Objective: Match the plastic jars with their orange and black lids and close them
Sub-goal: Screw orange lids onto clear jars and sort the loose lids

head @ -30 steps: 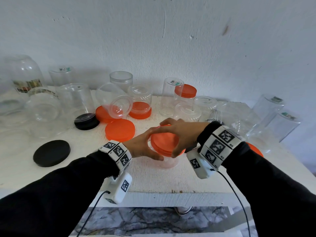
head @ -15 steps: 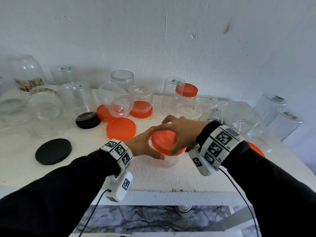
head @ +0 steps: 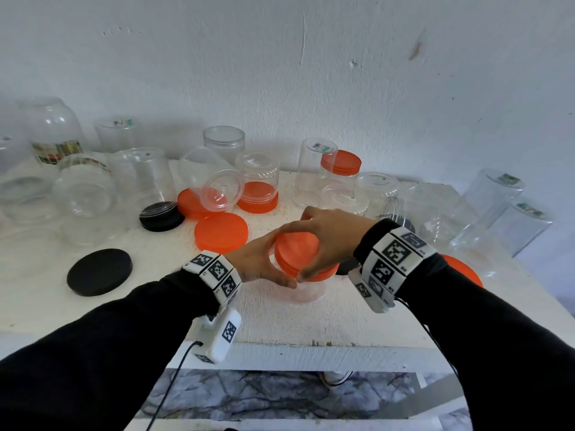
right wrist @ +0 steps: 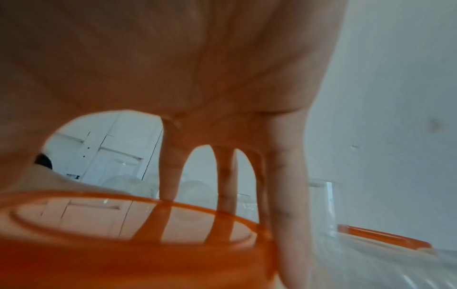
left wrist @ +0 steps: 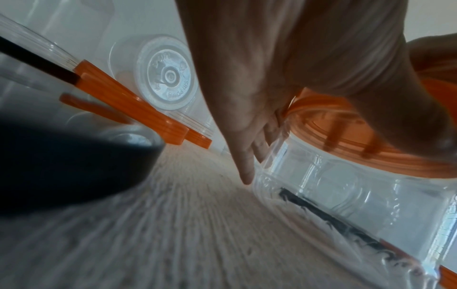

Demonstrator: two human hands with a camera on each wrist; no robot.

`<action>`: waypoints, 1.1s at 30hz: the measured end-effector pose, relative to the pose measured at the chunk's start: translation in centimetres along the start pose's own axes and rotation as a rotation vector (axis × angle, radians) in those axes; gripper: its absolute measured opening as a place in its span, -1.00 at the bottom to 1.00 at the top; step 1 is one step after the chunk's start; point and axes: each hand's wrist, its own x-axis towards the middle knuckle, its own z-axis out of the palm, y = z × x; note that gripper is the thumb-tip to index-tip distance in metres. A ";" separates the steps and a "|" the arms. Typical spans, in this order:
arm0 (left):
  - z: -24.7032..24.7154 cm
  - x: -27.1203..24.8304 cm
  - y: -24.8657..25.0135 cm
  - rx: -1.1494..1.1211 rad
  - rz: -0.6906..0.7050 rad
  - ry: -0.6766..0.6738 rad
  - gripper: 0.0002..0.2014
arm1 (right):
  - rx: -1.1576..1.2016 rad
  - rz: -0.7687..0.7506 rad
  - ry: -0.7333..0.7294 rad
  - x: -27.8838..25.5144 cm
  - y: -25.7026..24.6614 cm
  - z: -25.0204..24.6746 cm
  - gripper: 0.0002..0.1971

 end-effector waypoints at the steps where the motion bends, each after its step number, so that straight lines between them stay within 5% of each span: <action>1: 0.0 0.0 0.0 -0.003 0.005 0.003 0.22 | 0.002 0.001 0.017 0.0 0.1 0.1 -0.14; 19: -0.2 -0.1 0.8 -0.019 0.027 0.049 0.17 | 0.064 0.045 0.211 -0.8 1.1 1.5 -0.12; 28: -3.7 3.6 5.8 0.071 0.298 0.533 -0.21 | 0.294 0.151 0.570 -2.2 6.9 -4.0 -0.09; 33: -4.1 8.5 6.0 0.155 0.317 0.664 -0.40 | 0.294 0.270 0.670 -1.5 12.6 -6.5 -0.04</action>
